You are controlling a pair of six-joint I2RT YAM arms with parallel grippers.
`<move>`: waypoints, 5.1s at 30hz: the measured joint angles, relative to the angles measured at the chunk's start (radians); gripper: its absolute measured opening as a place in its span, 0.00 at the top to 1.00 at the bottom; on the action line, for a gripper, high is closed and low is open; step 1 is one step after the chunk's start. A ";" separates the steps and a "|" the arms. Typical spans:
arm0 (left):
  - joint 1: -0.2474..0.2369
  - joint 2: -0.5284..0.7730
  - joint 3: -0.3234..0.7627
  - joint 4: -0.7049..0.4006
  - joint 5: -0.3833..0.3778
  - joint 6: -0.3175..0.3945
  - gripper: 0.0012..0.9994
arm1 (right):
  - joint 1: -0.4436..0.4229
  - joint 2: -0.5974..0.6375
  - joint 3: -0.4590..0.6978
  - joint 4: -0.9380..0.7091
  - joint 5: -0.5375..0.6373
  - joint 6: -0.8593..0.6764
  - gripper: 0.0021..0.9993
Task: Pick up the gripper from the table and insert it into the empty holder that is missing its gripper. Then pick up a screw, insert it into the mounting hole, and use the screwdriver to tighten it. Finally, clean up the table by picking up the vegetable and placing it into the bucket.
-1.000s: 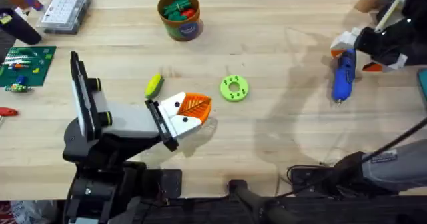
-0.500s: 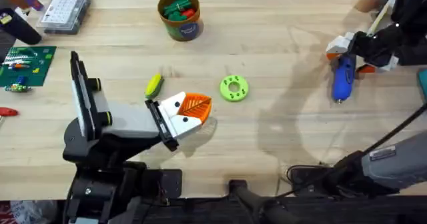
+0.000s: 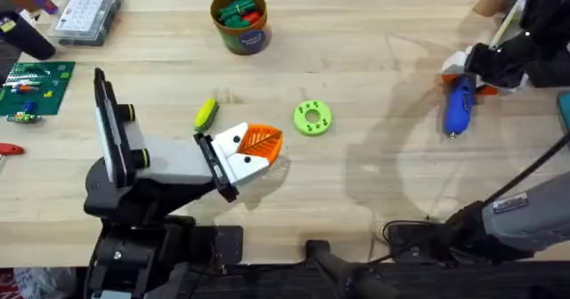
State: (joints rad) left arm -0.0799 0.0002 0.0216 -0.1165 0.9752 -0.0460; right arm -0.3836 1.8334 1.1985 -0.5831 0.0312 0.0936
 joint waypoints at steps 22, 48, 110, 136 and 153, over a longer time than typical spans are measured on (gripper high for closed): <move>0.000 0.000 0.000 0.000 0.000 0.000 0.98 | 0.067 0.006 0.005 0.018 0.005 -0.042 0.98; 0.000 0.000 0.000 0.000 0.000 0.000 0.98 | 0.256 -0.593 0.005 0.247 -0.218 -0.038 0.98; 0.000 0.000 0.000 0.000 0.000 0.000 0.98 | 0.826 -0.437 0.257 0.860 -1.028 0.202 0.98; 0.000 0.000 0.000 0.000 0.000 0.000 0.98 | 0.866 -0.437 0.097 1.296 -1.155 0.302 0.98; 0.000 0.000 0.000 0.000 0.000 0.000 0.98 | 0.903 -0.428 -0.162 1.659 -1.136 0.531 0.98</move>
State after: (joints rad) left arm -0.0799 0.0002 0.0216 -0.1165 0.9751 -0.0456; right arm 0.5197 1.4055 1.0363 1.0761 -1.1046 0.6244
